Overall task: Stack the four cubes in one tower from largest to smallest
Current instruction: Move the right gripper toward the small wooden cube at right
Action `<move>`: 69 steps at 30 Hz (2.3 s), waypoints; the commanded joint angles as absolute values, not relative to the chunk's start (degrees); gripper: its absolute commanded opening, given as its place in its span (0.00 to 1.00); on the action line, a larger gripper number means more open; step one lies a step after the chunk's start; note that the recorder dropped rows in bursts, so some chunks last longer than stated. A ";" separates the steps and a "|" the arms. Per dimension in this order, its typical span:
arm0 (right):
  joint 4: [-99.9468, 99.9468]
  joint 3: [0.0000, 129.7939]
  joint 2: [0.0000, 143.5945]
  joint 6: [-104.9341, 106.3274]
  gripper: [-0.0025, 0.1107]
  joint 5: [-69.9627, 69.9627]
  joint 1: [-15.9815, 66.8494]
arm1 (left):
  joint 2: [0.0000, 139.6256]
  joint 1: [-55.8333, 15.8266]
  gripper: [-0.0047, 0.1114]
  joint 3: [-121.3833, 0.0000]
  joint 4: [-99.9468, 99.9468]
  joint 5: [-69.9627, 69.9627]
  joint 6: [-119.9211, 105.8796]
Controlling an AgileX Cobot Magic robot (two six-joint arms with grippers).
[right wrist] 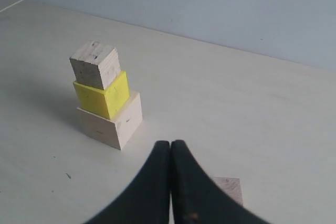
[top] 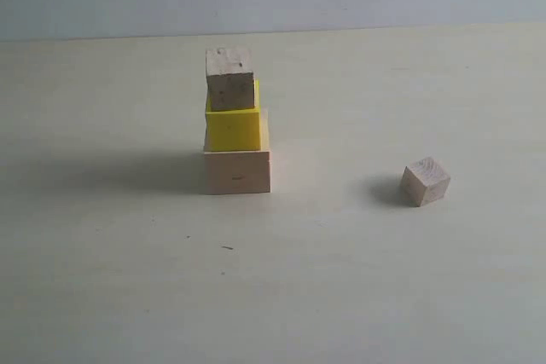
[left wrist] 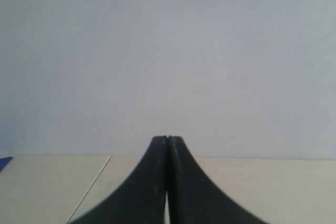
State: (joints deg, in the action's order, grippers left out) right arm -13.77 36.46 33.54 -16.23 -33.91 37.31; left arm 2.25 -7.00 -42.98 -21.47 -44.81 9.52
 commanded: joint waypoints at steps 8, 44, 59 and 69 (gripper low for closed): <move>-24.92 35.83 40.18 -16.06 0.02 -27.21 37.32 | 1.16 -1.29 0.04 -34.79 -8.08 -39.80 4.80; -64.78 43.43 58.52 -61.42 0.02 25.52 37.32 | 1.14 -1.29 0.04 -22.49 -2.72 -27.62 4.74; -89.96 61.15 55.77 -46.70 0.02 -47.79 37.32 | 1.14 -1.29 0.04 -22.49 -2.62 -27.73 4.78; -59.04 60.94 52.30 -19.90 0.02 -39.18 36.02 | 1.14 -1.29 0.04 -22.49 -2.40 -27.73 4.78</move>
State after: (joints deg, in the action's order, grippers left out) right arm -74.28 60.87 51.97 -35.41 -43.87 36.22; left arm 1.45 -1.36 -22.71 -2.87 -28.39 4.96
